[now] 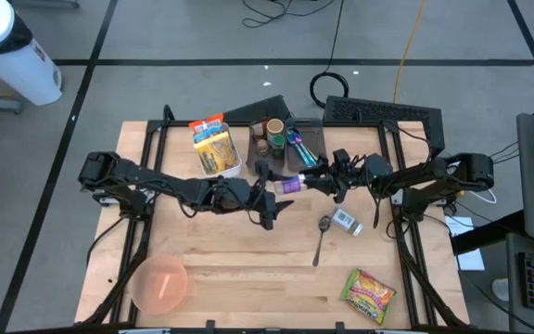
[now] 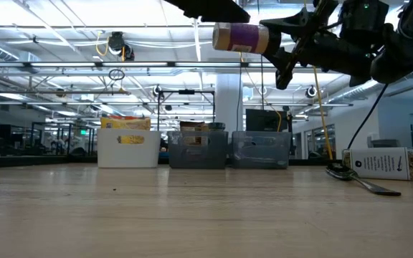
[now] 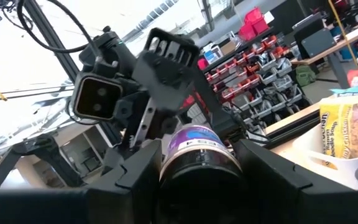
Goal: Pick & Place Food Item
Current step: Put the purple seasoning bottle into the left black bin
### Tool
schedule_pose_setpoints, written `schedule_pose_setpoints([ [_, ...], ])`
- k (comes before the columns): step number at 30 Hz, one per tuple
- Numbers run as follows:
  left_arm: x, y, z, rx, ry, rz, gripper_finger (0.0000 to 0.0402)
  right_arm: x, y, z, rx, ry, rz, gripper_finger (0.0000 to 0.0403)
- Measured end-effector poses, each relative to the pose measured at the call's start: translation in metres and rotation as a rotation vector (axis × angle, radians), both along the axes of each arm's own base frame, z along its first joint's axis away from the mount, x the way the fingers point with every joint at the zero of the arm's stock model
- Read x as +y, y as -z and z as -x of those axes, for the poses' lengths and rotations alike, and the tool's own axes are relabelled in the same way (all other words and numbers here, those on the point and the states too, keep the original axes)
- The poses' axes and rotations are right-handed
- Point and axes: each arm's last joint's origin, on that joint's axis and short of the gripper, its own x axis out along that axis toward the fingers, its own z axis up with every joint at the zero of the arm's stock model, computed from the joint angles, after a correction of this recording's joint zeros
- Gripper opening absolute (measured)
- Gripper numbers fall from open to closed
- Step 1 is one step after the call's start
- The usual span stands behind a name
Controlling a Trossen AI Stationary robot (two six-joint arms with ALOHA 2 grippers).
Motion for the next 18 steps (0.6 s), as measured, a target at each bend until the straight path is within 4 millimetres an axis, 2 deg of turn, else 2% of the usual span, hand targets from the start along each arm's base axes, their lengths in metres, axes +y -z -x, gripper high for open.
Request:
schedule_pose_setpoints([
  [3, 0.000, 0.000, 0.000, 0.000, -0.008, 0.006, 0.0315, -0.001, 0.000, 0.000, 0.001, 0.007, 0.009, 0.0186],
  [11, 0.019, 0.007, 0.000, 0.043, -0.061, 0.102, 0.0315, -0.001, 0.001, 0.000, 0.007, 0.010, 0.011, 0.0186],
  [18, 0.030, 0.010, 0.000, 0.061, -0.029, 0.182, 0.0315, -0.001, 0.001, 0.000, 0.008, 0.011, 0.011, 0.0186],
])
